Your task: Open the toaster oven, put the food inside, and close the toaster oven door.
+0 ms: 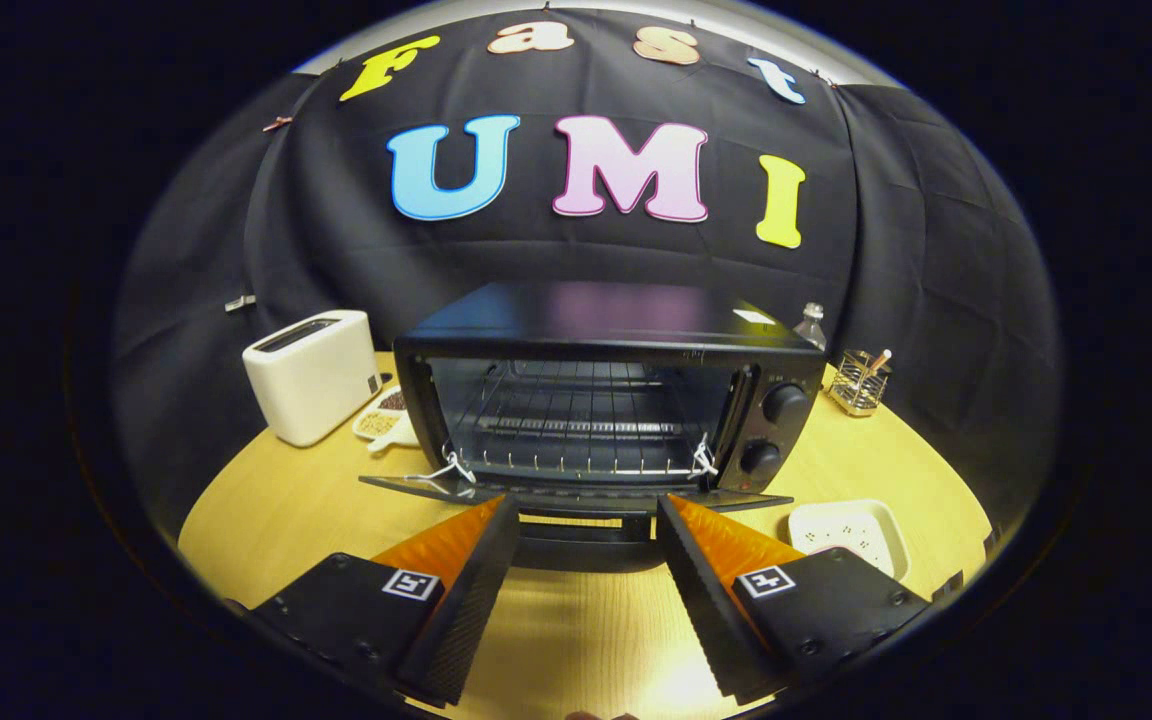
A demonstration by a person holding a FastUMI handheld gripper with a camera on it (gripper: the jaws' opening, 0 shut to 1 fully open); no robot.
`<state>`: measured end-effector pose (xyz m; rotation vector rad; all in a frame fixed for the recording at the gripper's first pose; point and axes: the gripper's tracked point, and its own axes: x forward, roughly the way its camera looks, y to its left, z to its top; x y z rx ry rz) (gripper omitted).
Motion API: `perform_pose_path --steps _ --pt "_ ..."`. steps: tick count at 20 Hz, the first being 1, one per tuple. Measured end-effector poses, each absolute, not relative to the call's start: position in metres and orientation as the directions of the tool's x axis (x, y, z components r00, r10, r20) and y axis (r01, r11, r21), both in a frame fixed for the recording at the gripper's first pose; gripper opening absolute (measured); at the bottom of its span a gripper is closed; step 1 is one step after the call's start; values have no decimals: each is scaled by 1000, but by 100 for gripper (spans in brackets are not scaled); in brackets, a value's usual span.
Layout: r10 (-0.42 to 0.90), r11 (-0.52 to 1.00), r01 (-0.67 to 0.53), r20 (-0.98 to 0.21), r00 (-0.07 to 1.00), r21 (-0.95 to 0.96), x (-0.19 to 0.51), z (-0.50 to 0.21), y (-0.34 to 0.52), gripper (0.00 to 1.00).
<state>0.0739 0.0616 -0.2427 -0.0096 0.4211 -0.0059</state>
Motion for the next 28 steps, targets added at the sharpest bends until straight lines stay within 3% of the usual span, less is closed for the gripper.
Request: perform_pose_path --steps 9,20,28 --pt "10 997 -48 -518 855 -62 35 -316 57 99" --pt "60 998 -63 -572 818 14 3 -229 -29 99" --pt "22 991 69 -636 772 118 20 -223 -154 98"
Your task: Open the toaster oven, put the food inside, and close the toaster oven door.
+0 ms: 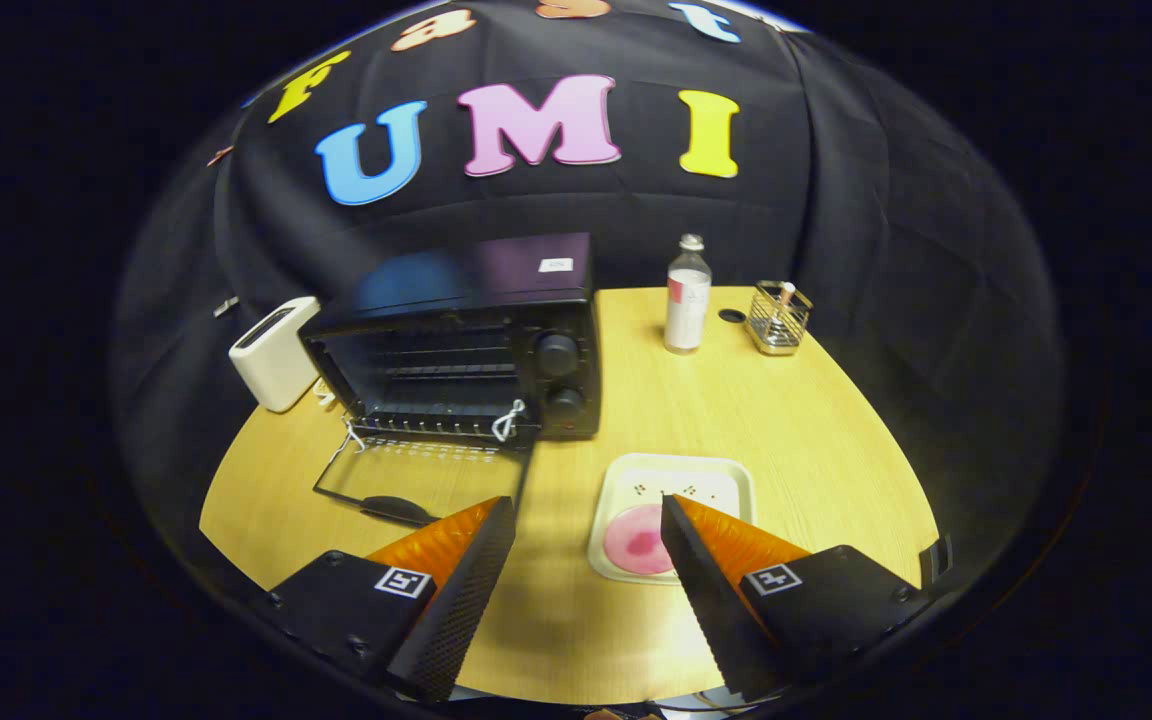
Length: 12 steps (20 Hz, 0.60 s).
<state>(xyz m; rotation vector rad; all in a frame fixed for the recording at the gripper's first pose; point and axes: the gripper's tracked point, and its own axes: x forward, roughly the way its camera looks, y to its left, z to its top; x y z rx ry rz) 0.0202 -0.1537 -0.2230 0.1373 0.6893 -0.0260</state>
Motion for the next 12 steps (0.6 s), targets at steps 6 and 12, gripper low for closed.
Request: perform_pose_path --steps 6,12 --pt "41 979 112 -704 709 170 27 -253 -221 100" --pt "111 965 121 -784 611 231 32 -315 -255 100"
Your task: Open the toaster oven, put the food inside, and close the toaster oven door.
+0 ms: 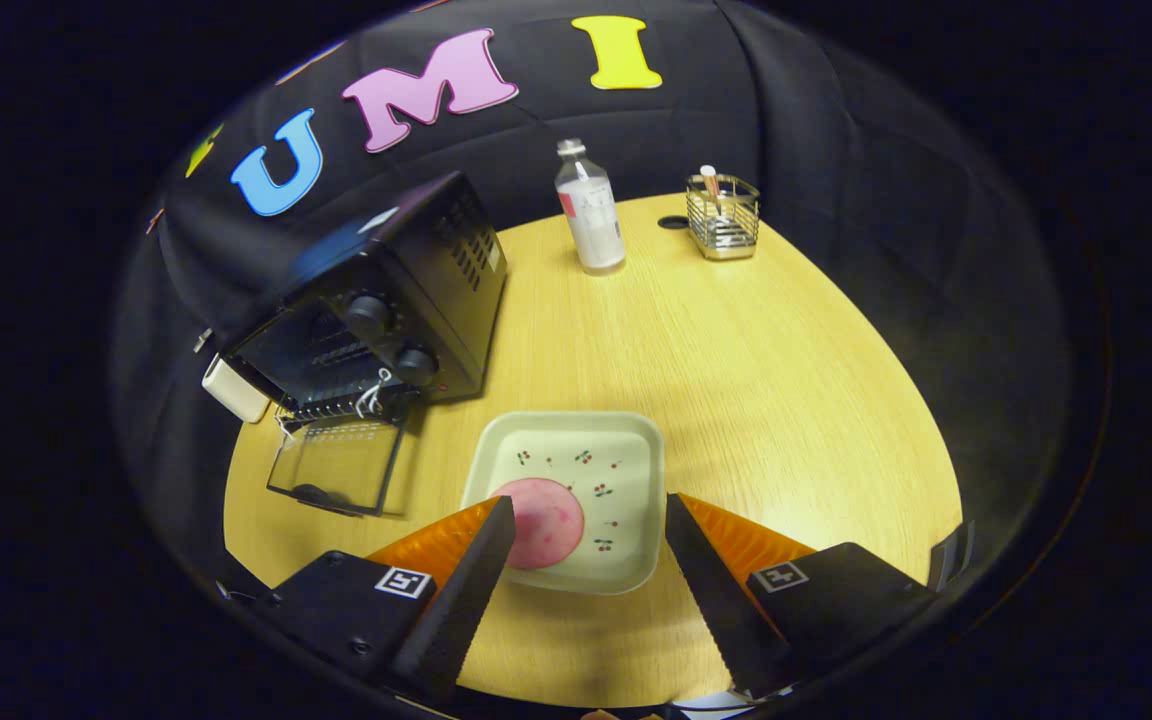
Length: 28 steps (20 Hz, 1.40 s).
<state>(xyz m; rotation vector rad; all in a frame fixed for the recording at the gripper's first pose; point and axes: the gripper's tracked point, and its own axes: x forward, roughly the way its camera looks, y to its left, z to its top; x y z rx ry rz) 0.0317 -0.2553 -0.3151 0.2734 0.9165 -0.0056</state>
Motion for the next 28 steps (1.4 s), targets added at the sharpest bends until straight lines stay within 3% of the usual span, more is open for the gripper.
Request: perform_pose_path --steps 7,13,14,16,18,19,21,28 --pt "241 923 149 -837 491 353 27 -356 -242 100" --pt "211 931 168 -854 475 324 31 -361 -241 96" --pt "187 936 180 -860 475 303 31 -362 -245 90" --pt "185 933 192 -862 472 306 35 -364 -246 67" --pt "145 945 198 -874 463 262 33 -368 -254 60" --pt "121 952 199 -879 461 235 33 -369 -260 44" --pt "102 965 172 -884 456 200 30 -371 -261 21" --pt "39 998 22 -884 467 56 34 -372 -259 16"
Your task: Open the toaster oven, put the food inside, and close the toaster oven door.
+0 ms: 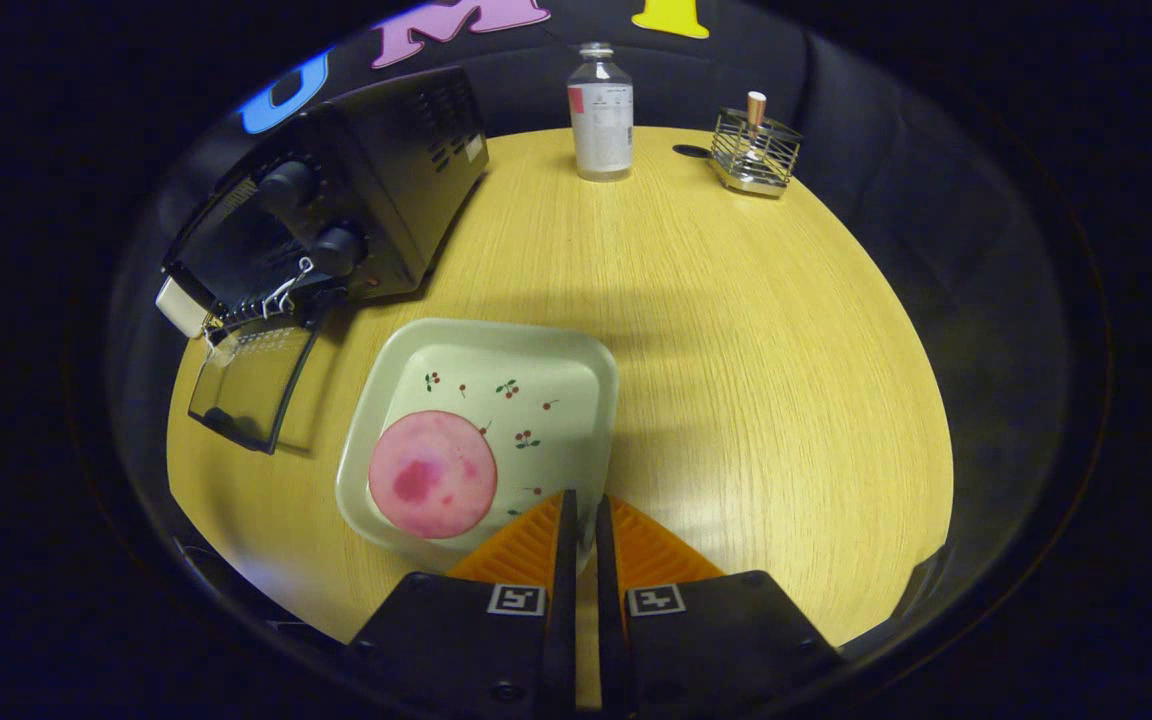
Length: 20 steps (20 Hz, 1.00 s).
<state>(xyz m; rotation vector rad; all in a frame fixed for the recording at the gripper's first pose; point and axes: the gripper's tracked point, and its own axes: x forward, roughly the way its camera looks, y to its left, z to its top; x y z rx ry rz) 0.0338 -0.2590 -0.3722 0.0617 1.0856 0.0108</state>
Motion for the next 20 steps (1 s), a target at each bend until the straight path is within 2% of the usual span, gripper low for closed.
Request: perform_pose_path --steps 5,8,11,15,20 --pt "132 980 68 -866 482 187 36 -369 -256 8" --pt "199 950 120 -856 477 288 33 -369 -249 7" --pt "307 851 253 -827 471 460 29 -369 -238 6" --pt "380 677 412 -769 514 610 29 -362 -237 6" --pt "423 542 460 -701 574 703 29 -349 -237 6"
